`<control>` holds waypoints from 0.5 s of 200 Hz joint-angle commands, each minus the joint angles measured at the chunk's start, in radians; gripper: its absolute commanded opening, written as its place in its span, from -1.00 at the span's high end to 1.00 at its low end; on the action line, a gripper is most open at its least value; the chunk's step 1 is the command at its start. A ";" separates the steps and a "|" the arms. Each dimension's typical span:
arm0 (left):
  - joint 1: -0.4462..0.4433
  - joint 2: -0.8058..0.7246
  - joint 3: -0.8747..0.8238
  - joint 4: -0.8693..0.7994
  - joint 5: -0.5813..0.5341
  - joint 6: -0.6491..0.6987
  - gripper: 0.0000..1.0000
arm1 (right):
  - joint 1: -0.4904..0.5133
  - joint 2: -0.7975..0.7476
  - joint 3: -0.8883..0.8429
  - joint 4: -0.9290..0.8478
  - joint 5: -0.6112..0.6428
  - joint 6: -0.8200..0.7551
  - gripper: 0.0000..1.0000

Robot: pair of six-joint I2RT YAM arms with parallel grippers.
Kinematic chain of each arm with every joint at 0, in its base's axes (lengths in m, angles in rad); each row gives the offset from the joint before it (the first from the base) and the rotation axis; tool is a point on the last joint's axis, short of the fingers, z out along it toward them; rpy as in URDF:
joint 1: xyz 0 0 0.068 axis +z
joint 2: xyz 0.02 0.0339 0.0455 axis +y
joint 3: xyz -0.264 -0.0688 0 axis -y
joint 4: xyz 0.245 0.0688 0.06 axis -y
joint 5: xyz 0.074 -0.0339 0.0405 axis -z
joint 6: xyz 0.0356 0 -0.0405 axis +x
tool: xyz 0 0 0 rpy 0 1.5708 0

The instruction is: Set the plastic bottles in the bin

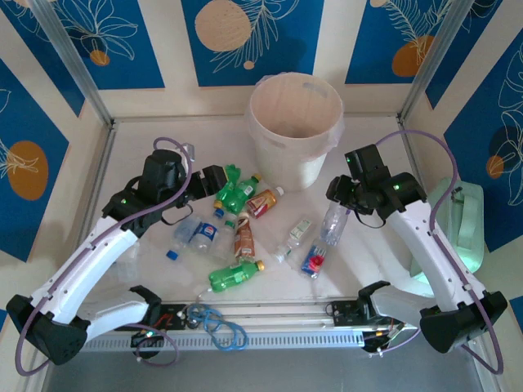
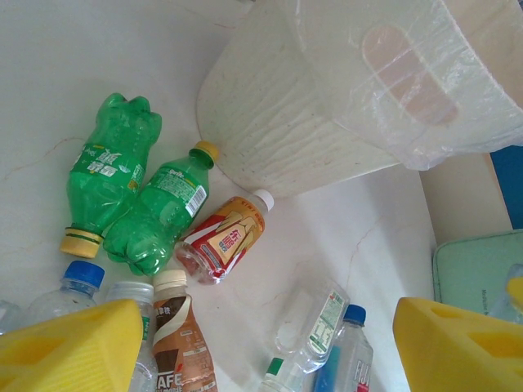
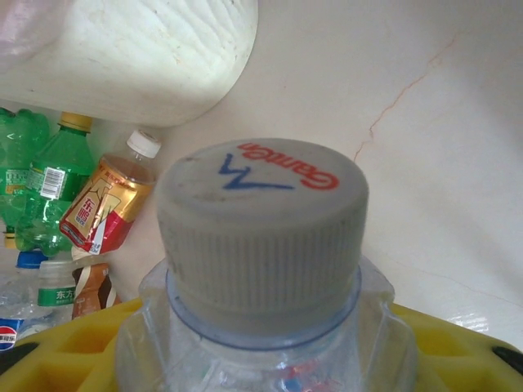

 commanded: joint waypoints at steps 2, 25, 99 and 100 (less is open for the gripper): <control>0.013 -0.015 -0.015 0.015 -0.002 -0.007 -0.60 | 0.010 -0.010 0.075 -0.026 0.004 -0.005 -0.06; 0.014 -0.009 -0.025 0.010 -0.017 -0.020 -0.60 | 0.010 0.024 0.196 0.010 -0.041 -0.033 -0.06; 0.020 -0.023 -0.051 -0.095 -0.079 -0.022 -0.57 | 0.010 0.378 0.769 0.088 -0.116 -0.099 -0.06; 0.020 -0.025 -0.052 -0.097 -0.081 -0.022 -0.57 | 0.010 0.384 0.777 0.089 -0.116 -0.101 -0.06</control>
